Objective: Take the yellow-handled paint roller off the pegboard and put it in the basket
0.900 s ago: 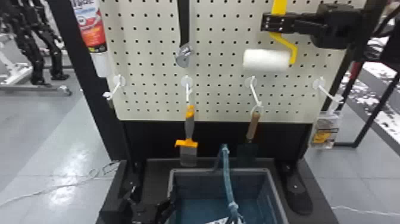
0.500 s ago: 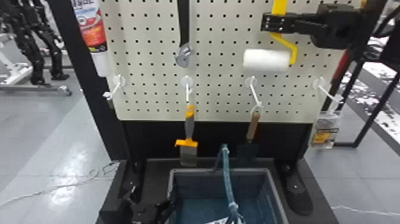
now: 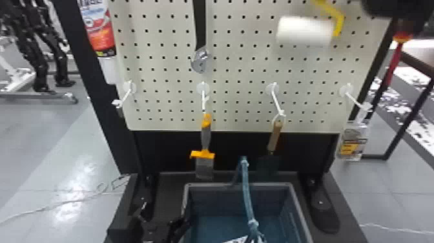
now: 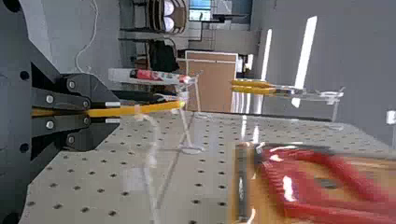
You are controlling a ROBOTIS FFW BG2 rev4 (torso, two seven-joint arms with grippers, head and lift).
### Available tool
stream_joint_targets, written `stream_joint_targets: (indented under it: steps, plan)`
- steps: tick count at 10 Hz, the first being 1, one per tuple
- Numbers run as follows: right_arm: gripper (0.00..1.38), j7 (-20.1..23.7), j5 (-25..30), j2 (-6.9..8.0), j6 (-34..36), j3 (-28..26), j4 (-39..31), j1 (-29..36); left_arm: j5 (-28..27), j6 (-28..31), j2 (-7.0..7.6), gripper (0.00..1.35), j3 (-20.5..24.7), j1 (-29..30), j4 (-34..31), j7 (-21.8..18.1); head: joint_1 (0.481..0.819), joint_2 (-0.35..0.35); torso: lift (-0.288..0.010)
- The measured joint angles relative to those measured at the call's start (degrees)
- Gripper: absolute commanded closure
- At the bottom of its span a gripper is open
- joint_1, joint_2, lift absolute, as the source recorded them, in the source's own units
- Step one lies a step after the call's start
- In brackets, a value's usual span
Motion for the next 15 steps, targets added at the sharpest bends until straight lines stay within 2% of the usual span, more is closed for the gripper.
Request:
stream_joint_targets:
  steps: [2,4,5,8,10,12,13,15]
  plan:
    - [1.29,-0.7,1.23,-0.21,1.72,-5.57,-3.76,2.33,0.1,-0.15,0.17,0.11,0.05,0.24,-0.02,0.0,0.549,0.0,-0.1]
    - [1.29,-2.57,-2.32,-0.08,4.19,-10.91,-6.46,11.4,0.13,-0.17,0.2,0.11,0.09,0.49,-0.09,0.0,0.549,0.0,-0.1]
    - [1.29,-3.06,-3.36,0.91,5.36,-13.99,-7.54,17.32,0.13,-0.17,0.19,0.11,0.11,0.55,-0.09,0.0,0.549,0.0,-0.1]
    - [1.29,-3.15,-2.34,7.12,6.6,-21.42,-8.82,30.75,0.2,-0.07,0.55,0.11,-0.3,0.41,-0.18,0.0,0.549,0.0,-0.1]
    - [1.29,-2.05,-1.45,11.61,6.58,-23.5,-8.42,37.51,0.34,0.2,0.67,0.11,-0.52,0.15,-0.18,0.0,0.549,0.0,-0.1]
    - [1.28,-0.24,1.79,16.26,6.28,-24.97,-7.25,43.35,0.45,0.22,0.55,0.11,-0.41,0.23,-0.18,0.0,0.549,0.0,-0.1]
    - [1.28,0.98,4.06,18.0,6.07,-25.06,-6.23,45.16,0.42,0.23,0.45,0.11,-0.36,0.24,-0.18,0.0,0.549,0.0,-0.1]
    - [1.28,2.75,7.86,20.4,5.87,-24.69,-4.09,47.08,0.33,0.38,0.31,0.11,-0.41,0.25,-0.18,0.0,0.549,0.0,-0.1]
